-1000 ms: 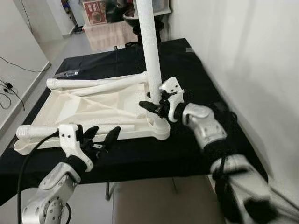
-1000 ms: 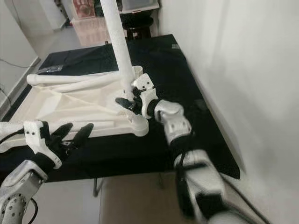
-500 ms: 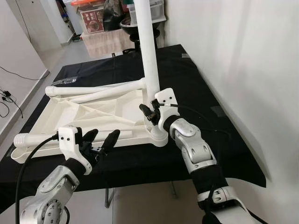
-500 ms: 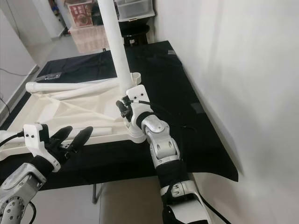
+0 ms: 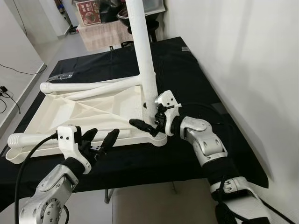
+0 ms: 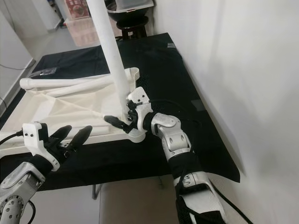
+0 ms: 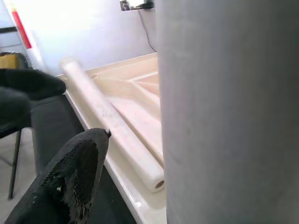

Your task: Building children table

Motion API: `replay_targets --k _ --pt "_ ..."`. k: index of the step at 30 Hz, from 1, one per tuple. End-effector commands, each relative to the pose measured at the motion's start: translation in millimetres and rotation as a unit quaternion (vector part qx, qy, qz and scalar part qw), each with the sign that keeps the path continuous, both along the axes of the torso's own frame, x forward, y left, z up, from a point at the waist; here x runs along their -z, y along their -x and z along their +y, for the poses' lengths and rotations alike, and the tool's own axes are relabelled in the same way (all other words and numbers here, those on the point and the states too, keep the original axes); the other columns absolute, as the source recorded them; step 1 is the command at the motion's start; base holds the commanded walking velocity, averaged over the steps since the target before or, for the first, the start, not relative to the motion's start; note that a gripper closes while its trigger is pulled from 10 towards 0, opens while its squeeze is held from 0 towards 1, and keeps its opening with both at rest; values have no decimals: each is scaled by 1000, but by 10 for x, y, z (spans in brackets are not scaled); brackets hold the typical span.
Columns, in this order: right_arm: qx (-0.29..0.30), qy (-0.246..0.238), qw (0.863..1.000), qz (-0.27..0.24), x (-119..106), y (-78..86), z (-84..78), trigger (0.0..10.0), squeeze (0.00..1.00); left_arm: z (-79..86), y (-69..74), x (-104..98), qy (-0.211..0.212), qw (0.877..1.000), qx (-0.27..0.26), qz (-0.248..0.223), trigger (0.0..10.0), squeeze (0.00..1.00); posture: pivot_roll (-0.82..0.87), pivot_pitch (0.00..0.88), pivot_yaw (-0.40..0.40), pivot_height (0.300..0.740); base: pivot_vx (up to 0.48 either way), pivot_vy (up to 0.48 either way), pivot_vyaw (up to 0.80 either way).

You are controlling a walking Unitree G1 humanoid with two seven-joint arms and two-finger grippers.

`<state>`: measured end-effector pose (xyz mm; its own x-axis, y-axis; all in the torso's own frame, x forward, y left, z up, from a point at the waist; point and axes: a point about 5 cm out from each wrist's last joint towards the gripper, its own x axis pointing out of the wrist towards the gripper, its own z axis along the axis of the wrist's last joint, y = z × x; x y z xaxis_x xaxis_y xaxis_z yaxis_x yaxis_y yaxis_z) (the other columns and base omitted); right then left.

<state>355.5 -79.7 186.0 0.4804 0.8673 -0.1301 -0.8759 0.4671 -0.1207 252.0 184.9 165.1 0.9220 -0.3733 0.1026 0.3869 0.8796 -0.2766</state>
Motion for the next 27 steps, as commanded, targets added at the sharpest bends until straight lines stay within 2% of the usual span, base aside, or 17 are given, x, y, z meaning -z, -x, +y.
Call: replay_targets --k 1,3,8,9,12,18,19,20,21,22,23,24,26,27 --pt "-53 -3 999 4 -4 46 133 10000 0 59 3 5 -9 1000 -7 6 10000 0 -28 95 141 740 0 0 0" --pt "-73 4 997 8 -4 32 107 10000 0 57 -1 6 -9 1000 -7 6 10000 0 -23 92 138 740 0 0 0" --pt "-81 5 997 16 -8 6 87 10000 0 52 -3 7 -10 1000 -8 5 10000 0 -23 94 135 740 0 0 0" --pt "-75 3 997 24 -6 -42 66 0 0 46 -4 8 -10 1000 -8 5 10000 0 -25 94 128 740 0 0 0" --pt "-51 4 998 28 13 -100 14 0 0 38 -2 8 -8 1000 -8 3 10000 0 -25 95 126 740 0 0 0" --pt "-45 13 999 19 40 -50 -65 0 0 41 -3 8 -8 1000 -9 3 10000 0 -30 99 121 740 0 0 0" --pt "13 33 999 16 100 0 -68 0 0 49 0 7 -8 1000 -9 3 10000 0 -23 103 117 740 0 0 0" --pt "178 13 984 8 125 9 -26 0 0 71 -1 5 -8 1000 -10 3 10000 0 -36 112 128 740 0 0 0" --pt "178 13 984 8 125 9 -26 0 0 71 -1 5 -8 1000 -10 3 10000 0 -36 112 128 740 0 0 0" --pt "324 -11 946 11 143 56 -69 0 0 85 -3 4 -8 1000 -10 3 10000 0 -36 112 128 740 0 0 0" --pt "324 -11 946 11 143 56 -69 0 0 85 -3 4 -8 1000 -10 3 10000 0 -36 112 128 740 0 0 0" --pt "347 0 938 0 178 204 -29 0 0 85 -3 3 -9 1000 -9 3 10000 0 -34 107 139 740 0 0 0" --pt "337 -4 941 -2 169 242 -14 0 0 83 -7 10 -9 1000 -8 4 10000 0 -50 93 145 740 0 0 0" --pt "299 8 954 -12 172 217 -27 0 0 68 -10 21 -7 1000 -7 5 10000 0 -33 87 130 740 0 0 0"
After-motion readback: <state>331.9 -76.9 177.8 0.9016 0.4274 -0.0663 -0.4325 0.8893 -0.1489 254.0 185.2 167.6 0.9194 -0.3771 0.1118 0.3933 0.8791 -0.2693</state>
